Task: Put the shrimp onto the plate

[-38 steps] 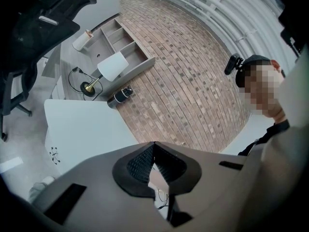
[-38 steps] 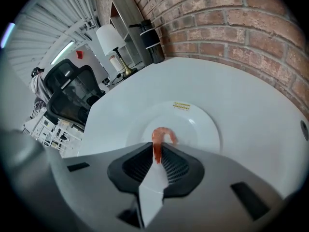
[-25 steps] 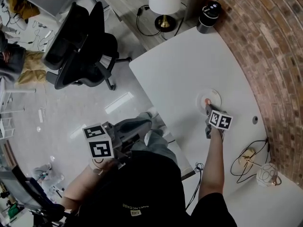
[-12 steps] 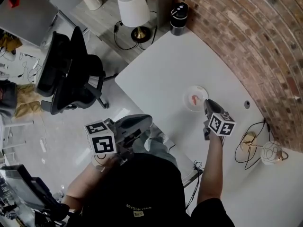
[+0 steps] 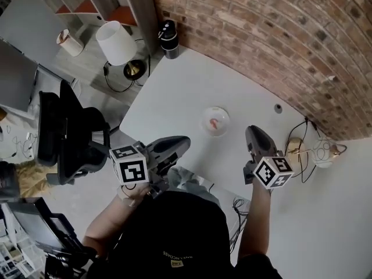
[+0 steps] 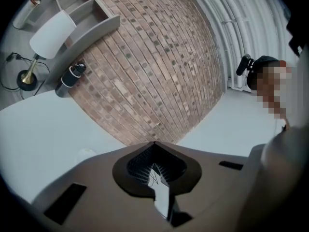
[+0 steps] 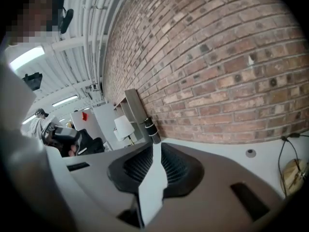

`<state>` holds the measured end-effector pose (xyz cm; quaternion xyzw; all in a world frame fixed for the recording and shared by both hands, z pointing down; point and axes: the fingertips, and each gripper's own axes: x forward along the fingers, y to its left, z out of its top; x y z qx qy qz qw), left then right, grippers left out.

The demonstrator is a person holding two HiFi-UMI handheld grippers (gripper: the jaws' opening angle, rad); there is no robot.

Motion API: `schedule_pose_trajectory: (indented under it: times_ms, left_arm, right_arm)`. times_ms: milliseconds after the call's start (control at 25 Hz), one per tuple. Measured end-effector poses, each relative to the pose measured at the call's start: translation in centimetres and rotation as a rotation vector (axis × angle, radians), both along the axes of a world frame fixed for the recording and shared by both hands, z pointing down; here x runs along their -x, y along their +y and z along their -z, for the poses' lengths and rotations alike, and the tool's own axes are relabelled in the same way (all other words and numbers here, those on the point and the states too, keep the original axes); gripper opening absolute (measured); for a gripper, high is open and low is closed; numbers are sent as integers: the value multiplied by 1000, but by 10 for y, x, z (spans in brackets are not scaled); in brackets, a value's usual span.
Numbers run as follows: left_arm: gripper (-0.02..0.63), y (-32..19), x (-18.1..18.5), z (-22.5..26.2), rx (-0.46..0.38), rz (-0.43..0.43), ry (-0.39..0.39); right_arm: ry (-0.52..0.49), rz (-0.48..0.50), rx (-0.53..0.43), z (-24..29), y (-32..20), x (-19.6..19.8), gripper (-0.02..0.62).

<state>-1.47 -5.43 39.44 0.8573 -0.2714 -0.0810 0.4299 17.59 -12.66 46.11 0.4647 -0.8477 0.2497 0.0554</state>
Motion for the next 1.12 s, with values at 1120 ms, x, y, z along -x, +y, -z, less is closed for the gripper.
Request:
schedule_pose_trajectory:
  times_ms: [1120]
  left_arm:
    - [3, -51, -85, 31, -87, -231, 49]
  right_arm:
    - [-256, -333, -250, 84, 81, -86, 49]
